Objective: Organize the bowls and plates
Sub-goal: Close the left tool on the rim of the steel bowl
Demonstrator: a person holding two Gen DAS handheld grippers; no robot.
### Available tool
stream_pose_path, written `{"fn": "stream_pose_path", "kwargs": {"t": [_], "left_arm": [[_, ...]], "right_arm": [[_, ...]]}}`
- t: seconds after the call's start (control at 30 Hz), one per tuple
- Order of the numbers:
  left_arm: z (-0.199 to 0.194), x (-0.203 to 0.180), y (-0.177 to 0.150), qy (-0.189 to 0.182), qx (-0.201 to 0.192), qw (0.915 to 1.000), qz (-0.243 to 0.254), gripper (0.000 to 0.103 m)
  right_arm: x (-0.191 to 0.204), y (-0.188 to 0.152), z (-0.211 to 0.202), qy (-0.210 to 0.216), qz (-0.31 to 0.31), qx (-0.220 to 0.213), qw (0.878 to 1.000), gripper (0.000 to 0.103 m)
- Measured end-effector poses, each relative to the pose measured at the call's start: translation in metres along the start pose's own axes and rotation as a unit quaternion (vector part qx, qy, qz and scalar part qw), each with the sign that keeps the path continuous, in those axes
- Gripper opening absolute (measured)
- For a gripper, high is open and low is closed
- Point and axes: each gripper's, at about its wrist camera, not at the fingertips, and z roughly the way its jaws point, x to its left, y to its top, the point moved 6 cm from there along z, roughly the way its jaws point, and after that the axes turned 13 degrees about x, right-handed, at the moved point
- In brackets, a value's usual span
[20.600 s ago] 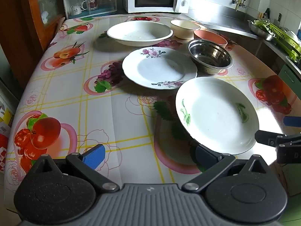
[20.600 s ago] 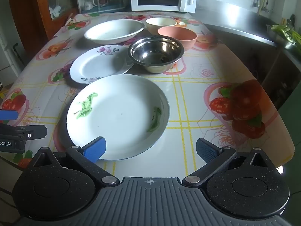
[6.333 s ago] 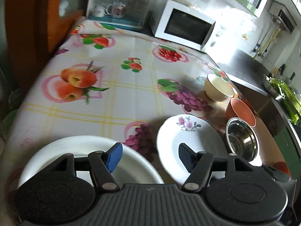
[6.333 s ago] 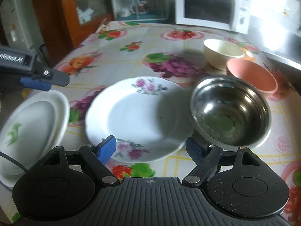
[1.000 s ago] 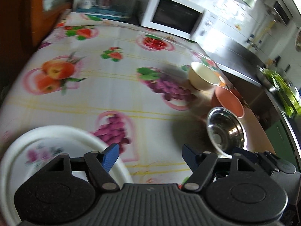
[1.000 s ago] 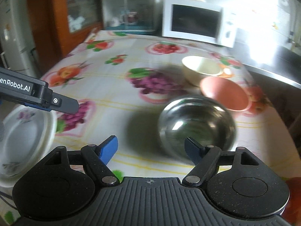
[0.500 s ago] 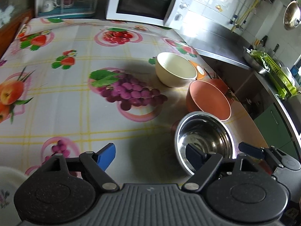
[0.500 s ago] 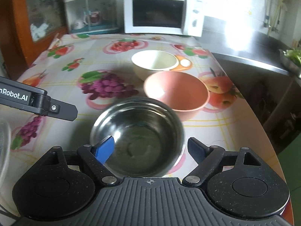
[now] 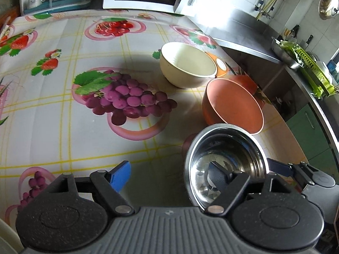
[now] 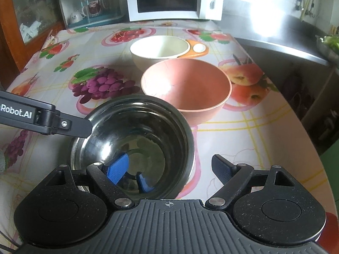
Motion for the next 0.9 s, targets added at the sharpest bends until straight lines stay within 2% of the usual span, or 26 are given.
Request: {"fn": "stream_pose_path", "kwargs": {"t": [0.2, 0.47, 0.67, 0.9], "left_arm": [[0.012, -0.004, 0.004, -0.009, 0.015, 0.9998, 0.006, 0.069], [0.02, -0.004, 0.006, -0.025, 0.03, 0.9992, 0.011, 0.038], [0.019, -0.004, 0.006, -0.033, 0.032, 0.9988, 0.015, 0.021], [0.013, 0.01, 0.005, -0.029, 0.027, 0.9992, 0.007, 0.02]], "right_arm": [[0.007, 0.001, 0.006, 0.01, -0.006, 0.01, 1.0, 0.085], [0.019, 0.0, 0.007, 0.016, -0.019, 0.018, 1.0, 0.076], [0.034, 0.001, 0.005, 0.021, -0.034, 0.019, 0.999, 0.074], [0.048, 0.003, 0.009, 0.028, -0.04, 0.026, 0.998, 0.071]]}}
